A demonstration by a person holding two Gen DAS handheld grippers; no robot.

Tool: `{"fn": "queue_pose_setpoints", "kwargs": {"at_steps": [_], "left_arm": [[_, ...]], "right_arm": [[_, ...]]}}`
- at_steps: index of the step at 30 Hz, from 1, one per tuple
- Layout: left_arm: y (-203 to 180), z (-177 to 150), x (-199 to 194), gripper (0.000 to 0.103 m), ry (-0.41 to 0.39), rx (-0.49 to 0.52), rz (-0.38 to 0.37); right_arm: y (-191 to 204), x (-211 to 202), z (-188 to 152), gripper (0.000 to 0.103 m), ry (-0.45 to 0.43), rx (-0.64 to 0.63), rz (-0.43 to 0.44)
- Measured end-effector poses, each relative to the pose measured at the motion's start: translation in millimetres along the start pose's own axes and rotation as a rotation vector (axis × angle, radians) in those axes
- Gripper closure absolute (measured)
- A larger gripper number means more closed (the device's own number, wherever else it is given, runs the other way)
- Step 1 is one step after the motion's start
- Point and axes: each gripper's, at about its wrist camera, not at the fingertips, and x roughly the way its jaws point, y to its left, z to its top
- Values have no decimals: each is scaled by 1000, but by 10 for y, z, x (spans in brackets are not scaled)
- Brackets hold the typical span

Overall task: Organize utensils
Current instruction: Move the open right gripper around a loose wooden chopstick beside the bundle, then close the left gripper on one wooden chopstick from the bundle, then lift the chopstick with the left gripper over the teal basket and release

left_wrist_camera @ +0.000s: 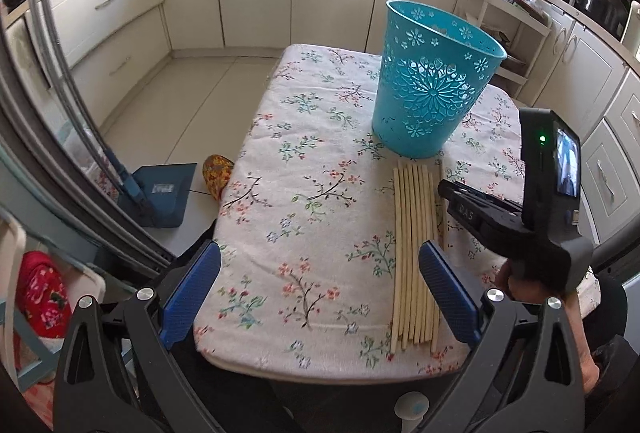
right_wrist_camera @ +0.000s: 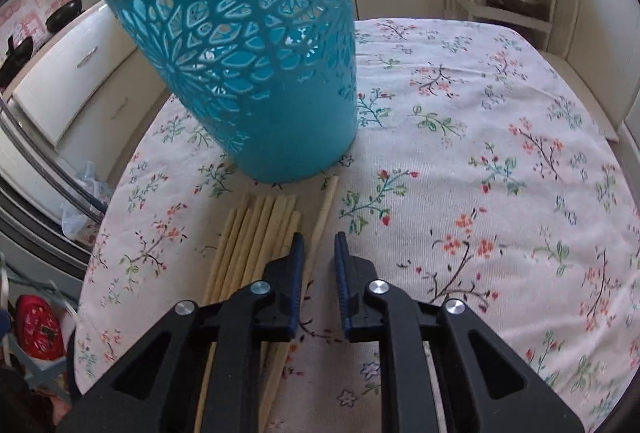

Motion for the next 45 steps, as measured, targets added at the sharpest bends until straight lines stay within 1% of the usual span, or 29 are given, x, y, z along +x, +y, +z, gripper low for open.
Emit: {"fn": "queue_pose_setpoints", "kwargs": {"at_steps": [5, 7, 11, 12, 15, 16, 18, 21, 23, 25, 28, 29, 30, 31, 32, 33, 36, 39, 40, 41, 43, 45], "left_arm": [[-143, 149, 395, 8, 33, 15, -12], [-225, 204, 568, 8, 51, 25, -26], [-362, 285, 899, 19, 86, 50, -18], [-375, 285, 955, 22, 94, 52, -18], [-463, 317, 1115, 26, 116, 72, -13], [-498, 323, 1155, 27, 117, 85, -2], [-532, 329, 1216, 33, 130, 102, 8], [-530, 339, 1269, 36, 132, 102, 5], [-560, 348, 1302, 40, 135, 130, 28], [-583, 358, 1307, 42, 135, 140, 26], [-613, 359, 1296, 49, 134, 155, 13], [-621, 365, 1296, 55, 132, 158, 8], [-635, 374, 1288, 68, 128, 169, -8], [-643, 379, 1286, 76, 128, 177, -19], [-652, 386, 1288, 92, 131, 184, -28], [-654, 399, 1290, 98, 145, 190, -56], [-592, 424, 1266, 98, 189, 184, -116], [-504, 459, 1023, 98, 189, 164, -189], [-457, 501, 905, 98, 187, 145, -227], [-378, 586, 707, 99, 179, 107, -294], [-313, 761, 392, 98, 127, 83, -345], [-283, 1039, 33, 98, 42, 63, -399]], "right_arm": [[-74, -98, -57, 96, 34, -129, 17], [-148, -151, -115, 96, 42, -152, 33], [-308, -241, -243, 96, 27, -132, 69], [-360, -225, -227, 96, 20, -125, 79], [-410, -225, -260, 96, -4, -103, 99], [-419, -236, -283, 96, -10, -101, 100], [-429, -242, -302, 96, -17, -106, 99], [-429, -224, -269, 96, -21, -102, 106], [-440, -223, -268, 96, -20, -94, 113], [-435, -227, -266, 96, -19, -90, 115], [-437, -225, -255, 96, -20, -88, 116], [-439, -225, -257, 96, -19, -87, 117], [-442, -229, -263, 96, -21, -86, 117], [-439, -227, -267, 96, -22, -85, 118], [-440, -223, -262, 96, -24, -81, 120], [-452, -218, -260, 96, -26, -77, 122], [-478, -216, -264, 96, -28, -62, 136], [-510, -214, -263, 96, -27, -39, 160], [-525, -211, -260, 96, -26, -31, 169], [-542, -206, -254, 96, -25, -24, 177], [-545, -205, -251, 96, -25, -20, 182], [-539, -201, -246, 96, -26, -22, 181]]}}
